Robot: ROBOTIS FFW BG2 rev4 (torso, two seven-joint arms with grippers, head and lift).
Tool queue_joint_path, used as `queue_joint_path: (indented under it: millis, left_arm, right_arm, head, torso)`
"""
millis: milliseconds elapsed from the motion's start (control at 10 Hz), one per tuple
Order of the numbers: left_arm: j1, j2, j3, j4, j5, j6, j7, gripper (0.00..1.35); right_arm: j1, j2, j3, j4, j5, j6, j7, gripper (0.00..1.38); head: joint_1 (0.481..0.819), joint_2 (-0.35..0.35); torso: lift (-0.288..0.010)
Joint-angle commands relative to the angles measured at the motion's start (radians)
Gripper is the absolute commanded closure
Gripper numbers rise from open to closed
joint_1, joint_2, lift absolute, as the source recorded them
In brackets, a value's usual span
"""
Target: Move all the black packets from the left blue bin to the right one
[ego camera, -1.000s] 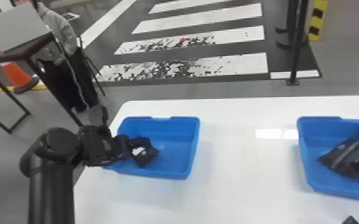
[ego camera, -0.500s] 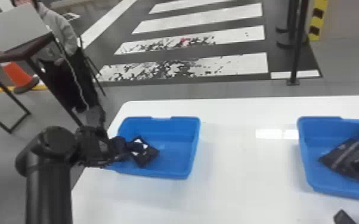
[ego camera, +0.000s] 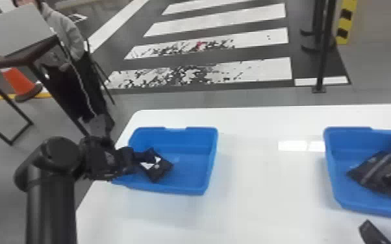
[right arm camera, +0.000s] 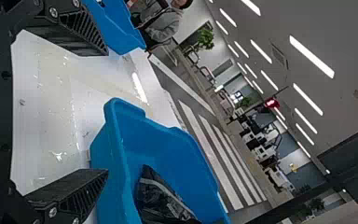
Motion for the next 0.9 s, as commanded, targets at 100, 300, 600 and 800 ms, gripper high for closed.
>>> queue_joint_path:
  millis: [100, 300, 600, 800]
  left_arm:
    - [-0.029, 0.02, -0.01, 0.07, 0.006, 0.015, -0.041, 0.59]
    - [-0.046, 0.031, -0.014, 0.114, -0.004, 0.081, -0.062, 1.02]
    - [-0.046, 0.028, -0.046, 0.114, -0.112, 0.084, -0.115, 1.21]
    - [-0.012, 0.008, -0.044, 0.104, -0.139, -0.061, -0.202, 1.21]
  right_arm:
    - [-0.022, 0.0, 0.007, 0.018, -0.013, 0.008, 0.004, 0.14]
    - [-0.032, 0.0, 0.013, 0.025, -0.027, 0.013, 0.006, 0.14]
    - [-0.035, 0.0, 0.013, 0.035, -0.041, 0.022, 0.007, 0.14]
    - [-0.035, 0.0, 0.013, 0.035, -0.043, 0.025, 0.007, 0.14]
  head:
    - [0.695, 0.35]
    - [0.695, 0.35]
    - [0.695, 0.35]
    - [0.695, 0.35]
  torso:
    - [-0.138]
    - [-0.138]
    - [-0.138]
    - [-0.138]
